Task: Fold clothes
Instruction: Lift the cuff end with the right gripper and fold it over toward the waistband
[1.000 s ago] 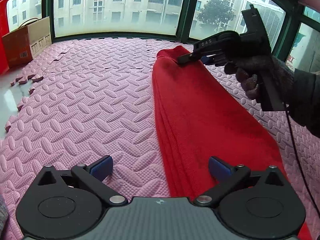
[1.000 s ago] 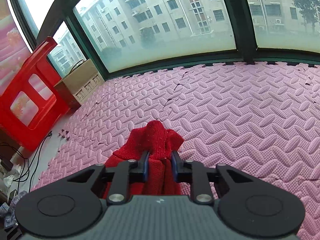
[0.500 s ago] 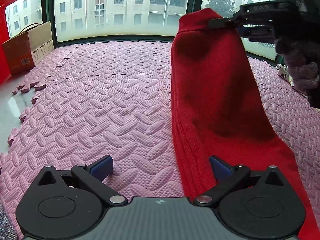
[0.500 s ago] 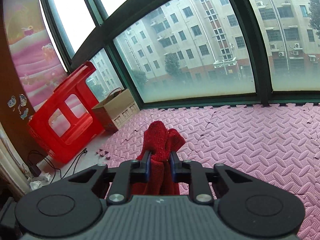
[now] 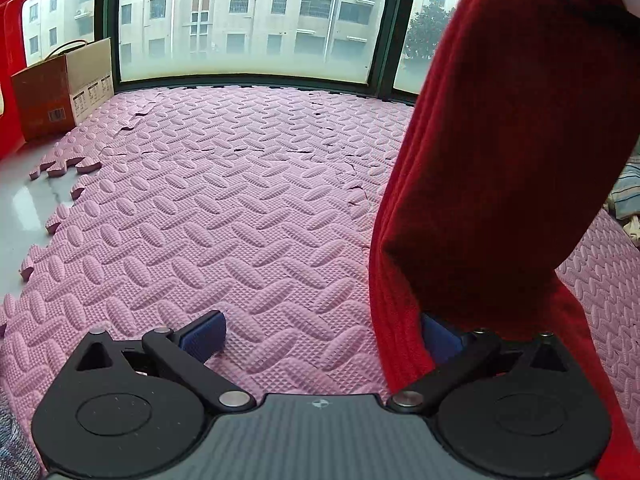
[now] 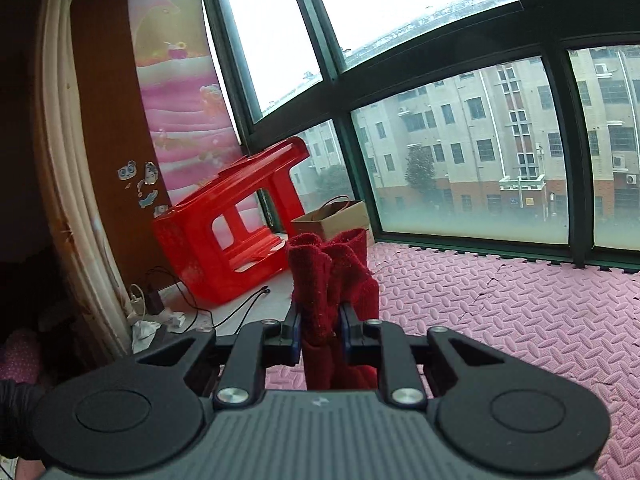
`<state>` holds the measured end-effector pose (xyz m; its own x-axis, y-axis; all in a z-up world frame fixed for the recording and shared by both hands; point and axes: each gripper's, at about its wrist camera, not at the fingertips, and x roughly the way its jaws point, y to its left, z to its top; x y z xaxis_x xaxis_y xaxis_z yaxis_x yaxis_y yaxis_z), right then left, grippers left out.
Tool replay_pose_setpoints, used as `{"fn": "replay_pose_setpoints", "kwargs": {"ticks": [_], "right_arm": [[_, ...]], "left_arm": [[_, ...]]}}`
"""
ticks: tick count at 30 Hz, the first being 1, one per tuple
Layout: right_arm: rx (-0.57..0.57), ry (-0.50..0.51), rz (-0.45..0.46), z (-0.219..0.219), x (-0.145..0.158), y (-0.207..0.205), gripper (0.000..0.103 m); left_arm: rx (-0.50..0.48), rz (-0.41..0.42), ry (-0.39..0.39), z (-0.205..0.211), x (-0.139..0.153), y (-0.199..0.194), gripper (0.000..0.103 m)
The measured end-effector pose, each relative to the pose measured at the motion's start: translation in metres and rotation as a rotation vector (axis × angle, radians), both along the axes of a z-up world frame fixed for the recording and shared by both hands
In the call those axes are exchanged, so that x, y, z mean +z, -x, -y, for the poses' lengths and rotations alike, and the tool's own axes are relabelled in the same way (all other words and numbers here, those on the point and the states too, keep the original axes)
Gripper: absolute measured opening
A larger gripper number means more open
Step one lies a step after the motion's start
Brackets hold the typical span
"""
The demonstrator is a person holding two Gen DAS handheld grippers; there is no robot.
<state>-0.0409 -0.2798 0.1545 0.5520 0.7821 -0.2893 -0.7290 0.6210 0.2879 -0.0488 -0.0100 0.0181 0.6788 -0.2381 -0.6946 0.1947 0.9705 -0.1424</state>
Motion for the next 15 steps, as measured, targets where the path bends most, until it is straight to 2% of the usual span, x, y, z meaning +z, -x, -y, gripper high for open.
{"fn": "replay_pose_setpoints", "kwargs": {"ticks": [6, 12, 15], "right_arm": [[0.054, 0.047, 0.053, 0.006, -0.001, 0.064, 0.017], [0.128, 0.121, 0.081, 0.001, -0.009, 0.116, 0.016], [0.167, 0.168, 0.101, -0.001, -0.013, 0.140, 0.012]], "left_arm": [[0.015, 0.020, -0.011, -0.011, 0.010, 0.024, 0.103], [0.052, 0.032, -0.056, -0.025, 0.018, 0.052, 0.103], [0.074, 0.039, -0.055, -0.031, 0.022, 0.067, 0.103]]}}
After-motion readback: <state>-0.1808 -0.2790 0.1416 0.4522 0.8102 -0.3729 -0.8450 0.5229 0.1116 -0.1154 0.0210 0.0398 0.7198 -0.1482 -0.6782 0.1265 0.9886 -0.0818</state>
